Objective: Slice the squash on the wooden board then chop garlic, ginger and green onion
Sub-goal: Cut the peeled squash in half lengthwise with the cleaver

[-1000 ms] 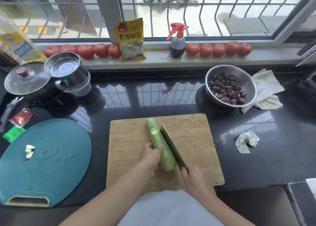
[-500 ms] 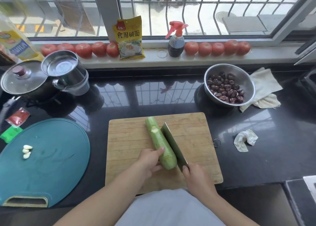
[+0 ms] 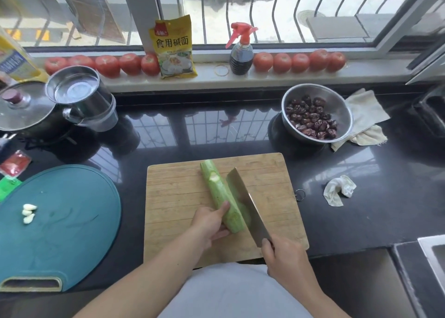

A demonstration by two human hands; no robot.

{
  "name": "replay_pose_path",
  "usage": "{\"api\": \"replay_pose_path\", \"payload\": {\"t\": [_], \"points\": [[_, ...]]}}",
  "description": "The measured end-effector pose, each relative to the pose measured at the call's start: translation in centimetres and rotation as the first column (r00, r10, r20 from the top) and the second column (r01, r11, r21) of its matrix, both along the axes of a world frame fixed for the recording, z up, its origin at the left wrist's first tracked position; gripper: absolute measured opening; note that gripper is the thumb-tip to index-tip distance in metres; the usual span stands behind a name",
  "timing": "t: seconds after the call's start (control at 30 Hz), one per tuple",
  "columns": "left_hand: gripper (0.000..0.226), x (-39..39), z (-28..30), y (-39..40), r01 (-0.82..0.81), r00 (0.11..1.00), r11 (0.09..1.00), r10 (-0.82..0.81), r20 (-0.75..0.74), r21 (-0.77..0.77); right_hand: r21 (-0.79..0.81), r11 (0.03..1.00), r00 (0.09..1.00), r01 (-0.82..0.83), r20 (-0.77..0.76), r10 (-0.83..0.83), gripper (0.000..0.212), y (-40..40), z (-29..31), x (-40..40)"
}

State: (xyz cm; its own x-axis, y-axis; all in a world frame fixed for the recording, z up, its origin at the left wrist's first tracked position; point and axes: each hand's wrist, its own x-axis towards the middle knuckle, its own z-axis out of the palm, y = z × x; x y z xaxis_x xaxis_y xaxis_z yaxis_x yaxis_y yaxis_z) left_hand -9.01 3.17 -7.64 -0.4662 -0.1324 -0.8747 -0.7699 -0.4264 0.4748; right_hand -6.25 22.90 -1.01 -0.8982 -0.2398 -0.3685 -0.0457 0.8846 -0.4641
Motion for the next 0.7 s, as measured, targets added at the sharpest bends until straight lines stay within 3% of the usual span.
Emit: {"api": "replay_pose_path", "payload": {"t": [0.23, 0.5, 0.7], "points": [[0.041, 0.0, -0.3, 0.2, 0.021, 1.0, 0.998, -0.022, -0.012, -0.059, 0.003, 0.999, 0.998, -0.046, -0.044, 0.046, 0.05, -0.5, -0.3, 0.5], [0.048, 0.1, 0.1, 0.3, 0.035, 0.999, 0.995, -0.036, 0.0, -0.097, 0.098, 0.992, 0.996, -0.083, -0.019, 0.085, 0.032, -0.6, -0.6, 0.9], [0.049, 0.2, 0.3, 0.5, 0.024, 1.0, 0.993, -0.025, -0.008, -0.117, 0.14, 0.988, 0.997, -0.071, 0.034, 0.067, 0.034, -0.4, -0.7, 1.2]]}}
